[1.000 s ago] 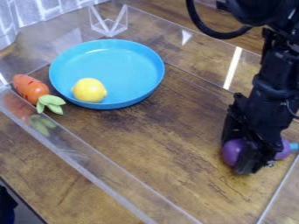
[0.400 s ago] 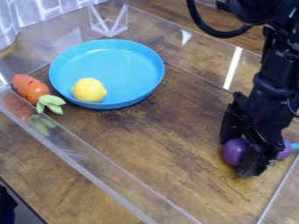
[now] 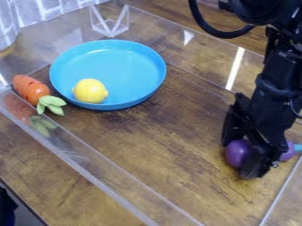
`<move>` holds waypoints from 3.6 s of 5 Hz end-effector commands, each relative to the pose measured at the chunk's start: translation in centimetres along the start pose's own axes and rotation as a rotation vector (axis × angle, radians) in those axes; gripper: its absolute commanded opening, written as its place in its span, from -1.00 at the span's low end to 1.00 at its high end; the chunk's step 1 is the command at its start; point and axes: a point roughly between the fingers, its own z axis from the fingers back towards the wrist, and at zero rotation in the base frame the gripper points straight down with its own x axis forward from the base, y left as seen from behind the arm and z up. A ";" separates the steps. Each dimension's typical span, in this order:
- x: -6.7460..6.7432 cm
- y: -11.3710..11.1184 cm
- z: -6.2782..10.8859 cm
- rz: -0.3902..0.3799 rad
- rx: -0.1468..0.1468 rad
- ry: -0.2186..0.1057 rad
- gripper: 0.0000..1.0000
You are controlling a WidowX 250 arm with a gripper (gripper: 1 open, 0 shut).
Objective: Remove the purple eggplant from the blue tray and put it on the table
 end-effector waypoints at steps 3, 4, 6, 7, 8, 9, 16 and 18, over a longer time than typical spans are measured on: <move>0.7 0.0 2.3 0.024 0.020 -0.061 1.00; 0.6 0.1 2.3 0.036 0.020 -0.059 -1.00; 0.6 0.0 2.3 0.058 0.015 -0.056 1.00; 0.5 0.1 2.4 0.069 0.015 -0.053 -1.00; 0.5 0.1 2.3 0.078 0.011 -0.052 1.00; 0.5 0.1 2.3 0.089 0.010 -0.049 1.00; -3.5 1.8 5.2 0.217 0.057 0.072 1.00; -5.7 2.8 9.6 0.275 0.124 0.060 1.00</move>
